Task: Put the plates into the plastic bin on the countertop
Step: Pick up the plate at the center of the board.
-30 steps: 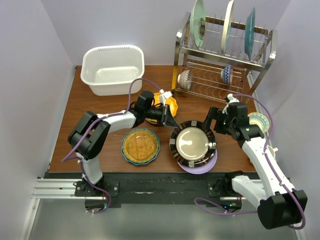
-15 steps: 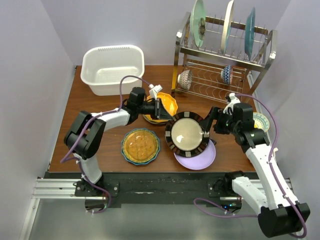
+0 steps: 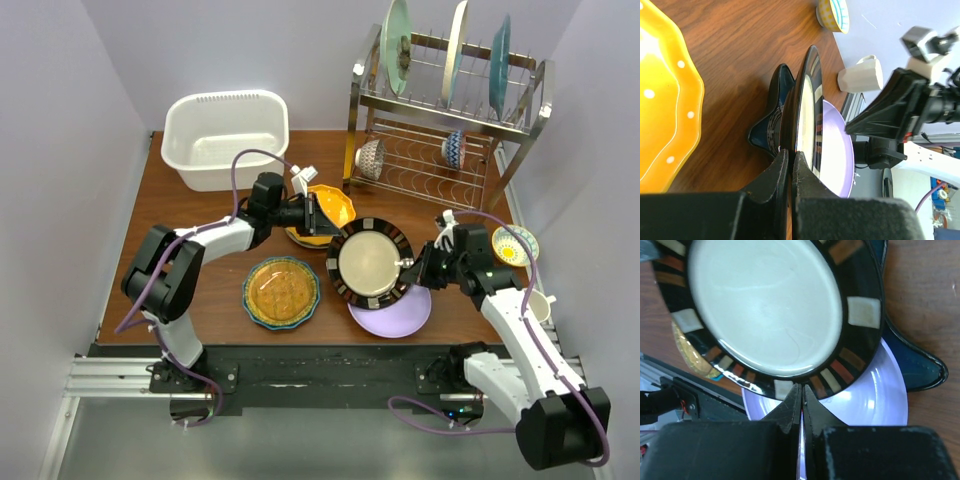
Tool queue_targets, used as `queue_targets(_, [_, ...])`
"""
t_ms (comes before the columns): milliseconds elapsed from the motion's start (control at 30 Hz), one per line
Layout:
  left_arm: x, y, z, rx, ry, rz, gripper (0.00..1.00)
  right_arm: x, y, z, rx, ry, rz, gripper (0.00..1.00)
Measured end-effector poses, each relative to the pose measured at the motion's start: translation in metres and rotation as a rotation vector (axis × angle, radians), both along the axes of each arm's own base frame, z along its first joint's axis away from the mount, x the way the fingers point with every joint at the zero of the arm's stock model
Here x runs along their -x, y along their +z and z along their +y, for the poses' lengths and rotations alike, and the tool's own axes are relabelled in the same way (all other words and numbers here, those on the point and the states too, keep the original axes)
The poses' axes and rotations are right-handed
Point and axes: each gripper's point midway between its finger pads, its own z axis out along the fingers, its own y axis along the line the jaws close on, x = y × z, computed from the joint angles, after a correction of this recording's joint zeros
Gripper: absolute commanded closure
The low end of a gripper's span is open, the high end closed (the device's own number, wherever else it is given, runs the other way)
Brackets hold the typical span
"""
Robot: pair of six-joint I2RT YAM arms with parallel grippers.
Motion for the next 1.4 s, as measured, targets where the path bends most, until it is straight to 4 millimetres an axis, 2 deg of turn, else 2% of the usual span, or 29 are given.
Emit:
queue_targets(133, [0.001, -0.003, 0.001, -0.003, 0.002, 0.007, 1.00, 0.006, -0.020, -0.002, 0.010, -0.007, 0.064, 1.00])
queue_targets(300, [0.003, -0.005, 0.002, -0.006, 0.001, 0.012, 1.00, 0.005, -0.035, -0.003, 0.028, -0.014, 0.111, 1.00])
queue_targets(433, [0.003, -0.005, 0.002, -0.006, 0.001, 0.012, 0.93, 0.006, -0.057, -0.006, 0.059, -0.020, 0.177, 1.00])
queue_targets(567, [0.003, -0.005, 0.002, -0.005, 0.000, 0.014, 0.88, 0.001, -0.059, -0.002, 0.057, -0.006, 0.168, 1.00])
queue_targets(667, [0.002, -0.004, 0.002, -0.002, -0.001, 0.011, 0.80, -0.001, -0.060, 0.001, 0.060, 0.004, 0.158, 1.00])
queue_targets(767, [0.004, -0.002, 0.002, 0.009, -0.018, 0.008, 0.67, -0.004, -0.062, 0.001, 0.077, 0.002, 0.149, 1.00])
queue_targets(800, [0.005, -0.001, 0.002, 0.012, -0.024, 0.008, 0.59, -0.004, -0.063, 0.000, 0.083, 0.000, 0.151, 1.00])
queue_targets(900, [0.007, -0.003, 0.003, 0.005, -0.036, 0.002, 0.48, -0.004, -0.065, -0.001, 0.095, -0.003, 0.154, 1.00])
queue_targets(1000, [0.010, -0.007, 0.006, -0.020, -0.046, 0.001, 0.45, -0.005, -0.065, -0.001, 0.100, -0.006, 0.149, 1.00])
queue_targets(1400, [0.010, -0.013, 0.007, -0.151, -0.091, -0.011, 0.44, -0.007, -0.065, -0.001, 0.105, -0.005, 0.138, 1.00])
